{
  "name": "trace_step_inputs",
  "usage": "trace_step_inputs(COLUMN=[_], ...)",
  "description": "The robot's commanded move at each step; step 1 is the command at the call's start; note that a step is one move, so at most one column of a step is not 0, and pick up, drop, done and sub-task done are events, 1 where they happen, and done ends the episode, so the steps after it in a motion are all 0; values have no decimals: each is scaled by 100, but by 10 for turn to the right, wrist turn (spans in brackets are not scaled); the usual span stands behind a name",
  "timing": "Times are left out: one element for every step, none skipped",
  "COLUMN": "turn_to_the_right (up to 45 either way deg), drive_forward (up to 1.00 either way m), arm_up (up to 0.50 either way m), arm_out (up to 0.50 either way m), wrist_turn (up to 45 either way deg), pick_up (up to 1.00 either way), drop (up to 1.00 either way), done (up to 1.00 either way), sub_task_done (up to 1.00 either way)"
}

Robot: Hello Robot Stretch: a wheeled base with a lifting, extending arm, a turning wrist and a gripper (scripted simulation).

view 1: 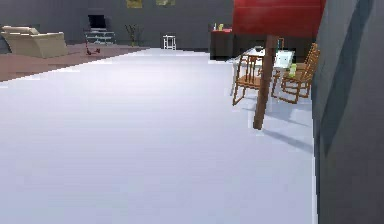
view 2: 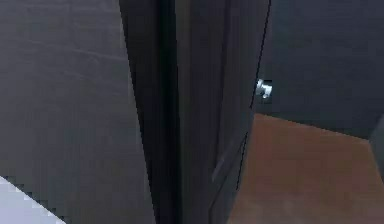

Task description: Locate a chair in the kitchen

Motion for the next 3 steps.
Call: trace_step_inputs(turn_to_the_right=[0, 0, 0], drive_forward=[100, 100, 45], arm_up=[0, 0, 0], arm_out=[0, 0, 0], wrist_turn=[0, 0, 0], pick_up=[0, 0, 0], drop=[0, 0, 0], done=[0, 0, 0], sub_task_done=[0, 0, 0])
